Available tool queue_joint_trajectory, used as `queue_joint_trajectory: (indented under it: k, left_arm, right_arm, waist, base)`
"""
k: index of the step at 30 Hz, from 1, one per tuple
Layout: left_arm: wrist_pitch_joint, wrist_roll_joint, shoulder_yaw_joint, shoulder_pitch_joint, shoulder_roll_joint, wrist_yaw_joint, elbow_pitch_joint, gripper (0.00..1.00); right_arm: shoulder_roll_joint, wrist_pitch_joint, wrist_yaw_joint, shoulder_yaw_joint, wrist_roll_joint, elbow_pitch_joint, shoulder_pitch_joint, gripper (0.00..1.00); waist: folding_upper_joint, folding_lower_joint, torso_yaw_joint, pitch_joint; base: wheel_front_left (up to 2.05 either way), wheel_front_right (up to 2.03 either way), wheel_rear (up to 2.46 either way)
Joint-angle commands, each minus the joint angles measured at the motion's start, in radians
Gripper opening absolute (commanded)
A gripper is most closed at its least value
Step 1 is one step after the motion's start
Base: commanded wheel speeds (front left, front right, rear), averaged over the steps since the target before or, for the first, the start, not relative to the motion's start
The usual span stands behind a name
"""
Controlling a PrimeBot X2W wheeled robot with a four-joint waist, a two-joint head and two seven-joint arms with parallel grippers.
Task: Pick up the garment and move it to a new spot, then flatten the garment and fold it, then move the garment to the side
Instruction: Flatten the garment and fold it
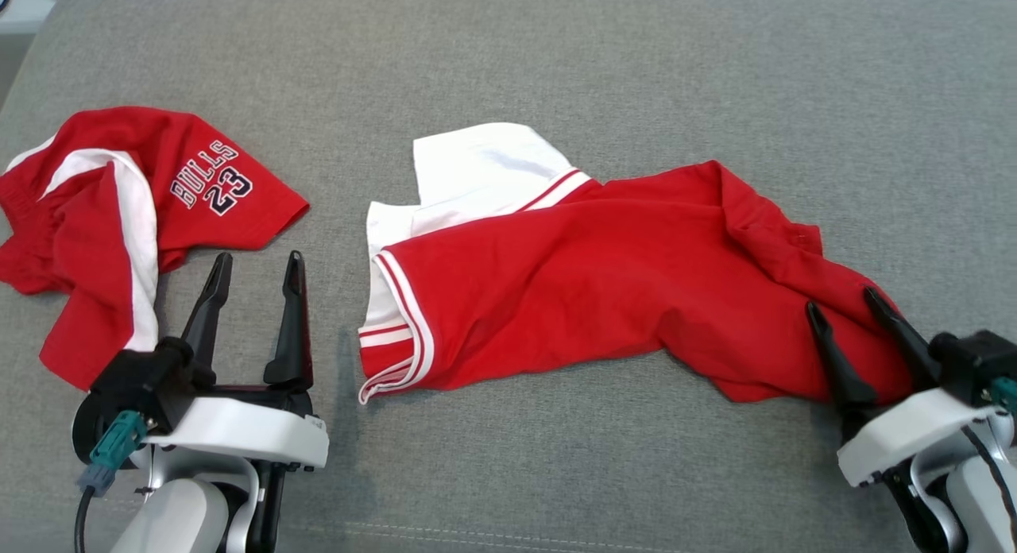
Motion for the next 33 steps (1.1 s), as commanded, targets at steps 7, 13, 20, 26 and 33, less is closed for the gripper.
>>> queue_joint_trajectory:
  k: [7,13,20,26,33]
  left_arm:
    - [0.014,0.016,0.053,0.009,0.062,0.026,-0.044,1.00]
    - [0.039,0.033,0.051,0.011,0.093,0.036,-0.050,1.00]
    - [0.058,0.040,0.045,0.035,0.116,0.041,-0.046,1.00]
    - [0.073,0.049,0.035,0.075,0.125,0.062,-0.043,1.00]
    - [0.080,0.044,0.043,0.135,0.141,0.085,-0.051,1.00]
  right_arm:
    - [0.053,-0.038,0.004,-0.191,-0.052,-0.213,0.138,1.00]
    - [0.083,-0.035,0.004,-0.283,-0.092,-0.267,0.167,1.00]
    - [0.091,-0.016,0.004,-0.290,-0.104,-0.281,0.194,1.00]
    - [0.106,0.005,0.004,-0.303,-0.108,-0.317,0.274,1.00]
    - [0.148,0.037,0.004,-0.334,-0.122,-0.374,0.374,1.00]
  waist:
    - [0.0000,0.0000,-0.058,-0.060]
    - [0.0000,0.0000,-0.094,-0.125]
    - [0.0000,0.0000,-0.110,-0.191]
    - [0.0000,0.0000,-0.114,-0.236]
    - [0.0000,0.0000,-0.111,-0.272]
  base:
    - [0.00,0.00,0.00]
    - [0.00,0.00,0.00]
    - [0.00,0.00,0.00]
    - [0.00,0.00,0.00]
    - [0.00,0.00,0.00]
